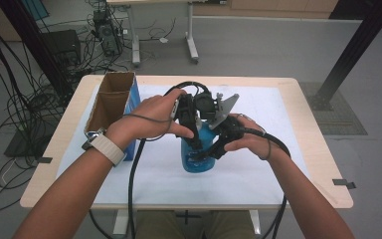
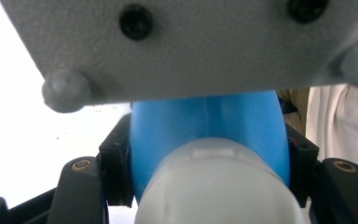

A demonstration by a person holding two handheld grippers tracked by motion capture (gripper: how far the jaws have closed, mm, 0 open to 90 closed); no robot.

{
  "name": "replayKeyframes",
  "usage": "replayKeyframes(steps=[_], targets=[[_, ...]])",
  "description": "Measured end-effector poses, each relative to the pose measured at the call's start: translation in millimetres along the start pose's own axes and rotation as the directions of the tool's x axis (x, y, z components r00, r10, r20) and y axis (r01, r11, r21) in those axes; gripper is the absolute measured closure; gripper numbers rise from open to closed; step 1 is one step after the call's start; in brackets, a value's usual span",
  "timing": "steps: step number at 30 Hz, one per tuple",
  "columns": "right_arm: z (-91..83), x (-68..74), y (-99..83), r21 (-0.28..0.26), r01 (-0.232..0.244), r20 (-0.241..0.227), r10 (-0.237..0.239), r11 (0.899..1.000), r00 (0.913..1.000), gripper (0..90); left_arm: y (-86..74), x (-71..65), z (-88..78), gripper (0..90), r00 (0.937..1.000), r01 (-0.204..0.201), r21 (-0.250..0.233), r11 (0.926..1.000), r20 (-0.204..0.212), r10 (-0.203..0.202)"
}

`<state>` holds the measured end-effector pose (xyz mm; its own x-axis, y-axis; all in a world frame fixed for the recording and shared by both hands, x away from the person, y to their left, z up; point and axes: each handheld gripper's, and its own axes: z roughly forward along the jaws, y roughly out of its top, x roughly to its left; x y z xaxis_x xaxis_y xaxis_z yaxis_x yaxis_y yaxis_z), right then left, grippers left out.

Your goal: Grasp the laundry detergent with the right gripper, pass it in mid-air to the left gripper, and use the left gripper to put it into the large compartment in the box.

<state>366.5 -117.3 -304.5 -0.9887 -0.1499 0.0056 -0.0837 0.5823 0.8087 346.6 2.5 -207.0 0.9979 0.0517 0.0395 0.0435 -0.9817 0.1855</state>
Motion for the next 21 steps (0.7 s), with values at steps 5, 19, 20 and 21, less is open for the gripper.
replayKeyframes(steps=[5,19,20,21], targets=[[1.4,1.4,-0.5,0.010,0.004,-0.001,-0.004,1.000,1.0000,34.7,0.1,-0.5,-0.5,37.4,1.0000,0.000,0.005,1.0000,-0.008,0.000],[-36.0,1.4,-32.6,0.029,-0.159,0.122,0.155,0.987,0.9804,9.1,-7.7,5.2,-3.7,37.4,0.9979,0.061,0.017,0.9980,-0.024,-0.060],[-38.8,1.4,-33.0,0.032,-0.162,0.128,0.157,0.986,0.9793,9.1,-8.1,6.1,-4.0,37.4,0.9972,0.071,0.017,0.9973,-0.023,-0.071],[-43.5,1.6,-33.6,0.036,-0.164,0.135,0.158,0.986,0.9781,9.1,-8.3,6.6,-4.2,37.4,0.9969,0.075,0.018,0.9970,-0.023,-0.075]])
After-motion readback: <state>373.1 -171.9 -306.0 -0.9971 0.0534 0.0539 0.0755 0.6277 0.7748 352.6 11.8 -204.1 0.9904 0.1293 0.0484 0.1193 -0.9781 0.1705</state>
